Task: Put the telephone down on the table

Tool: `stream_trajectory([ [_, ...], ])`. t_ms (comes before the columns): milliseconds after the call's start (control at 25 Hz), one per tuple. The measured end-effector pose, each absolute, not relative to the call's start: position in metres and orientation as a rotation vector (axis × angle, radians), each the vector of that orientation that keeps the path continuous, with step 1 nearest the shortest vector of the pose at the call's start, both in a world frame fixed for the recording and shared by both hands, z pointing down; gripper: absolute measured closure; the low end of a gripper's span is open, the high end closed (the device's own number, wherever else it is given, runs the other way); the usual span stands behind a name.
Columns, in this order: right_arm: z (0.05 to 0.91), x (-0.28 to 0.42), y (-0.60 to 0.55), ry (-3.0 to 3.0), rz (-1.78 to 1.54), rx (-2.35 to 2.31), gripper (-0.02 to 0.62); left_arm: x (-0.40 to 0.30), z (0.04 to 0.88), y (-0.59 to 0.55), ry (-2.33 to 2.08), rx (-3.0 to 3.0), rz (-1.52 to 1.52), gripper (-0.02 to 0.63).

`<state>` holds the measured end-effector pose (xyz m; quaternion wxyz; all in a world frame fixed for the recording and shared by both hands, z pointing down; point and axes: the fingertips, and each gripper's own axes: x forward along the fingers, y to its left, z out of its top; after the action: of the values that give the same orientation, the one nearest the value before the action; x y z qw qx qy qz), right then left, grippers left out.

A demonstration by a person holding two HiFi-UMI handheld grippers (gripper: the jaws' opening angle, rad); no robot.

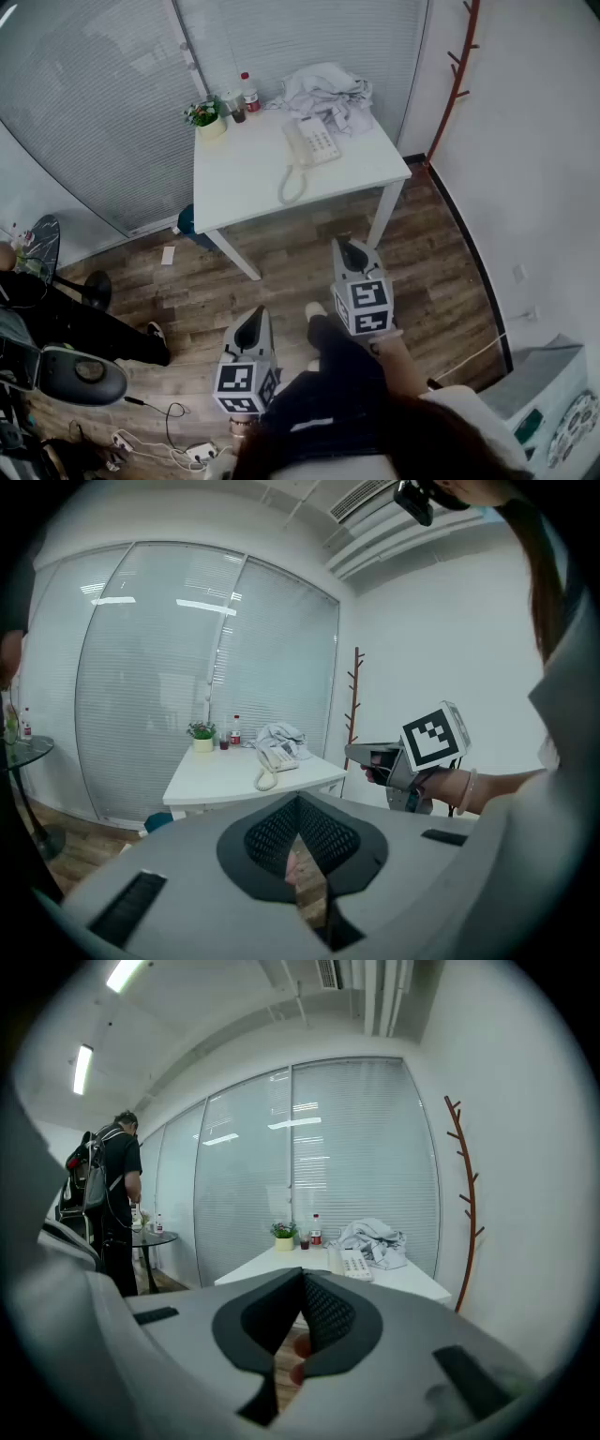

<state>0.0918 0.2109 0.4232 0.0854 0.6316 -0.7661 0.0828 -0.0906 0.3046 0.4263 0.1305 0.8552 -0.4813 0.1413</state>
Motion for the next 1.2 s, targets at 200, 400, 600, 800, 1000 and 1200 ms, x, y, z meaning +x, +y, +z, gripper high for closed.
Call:
stream_trajectory([
  [200, 0.428, 0.093, 0.190, -2.278, 0.254, 1.883, 0.598, -0.089, 0.433, 0.284, -1.391, 2.461, 0.416, 0.600],
  [400, 0.432, 0.093, 0.164, -2.256, 0.276, 1.877, 0.598, -0.092, 0.433, 0.255, -1.405, 2.449, 0.400, 0.599],
  [600, 0.430, 0.090, 0.138, -2.270, 0.277, 1.856, 0.598, -0.090, 0.431, 0.227, -1.392, 2.456, 0.394, 0.600],
  [800, 0.432, 0.084, 0.115, -2.258, 0.253, 1.831, 0.598, -0.093, 0.432, 0.204, -1.385, 2.448, 0.398, 0.599],
  [1000, 0.433, 0.078, 0.091, -2.255, 0.251, 1.807, 0.598, -0.097, 0.434, 0.184, -1.384, 2.434, 0.412, 0.600],
  [1200, 0.433, 0.072, 0.067, -2.264, 0.254, 1.783, 0.598, -0.097, 0.427, 0.159, -1.394, 2.461, 0.403, 0.599],
])
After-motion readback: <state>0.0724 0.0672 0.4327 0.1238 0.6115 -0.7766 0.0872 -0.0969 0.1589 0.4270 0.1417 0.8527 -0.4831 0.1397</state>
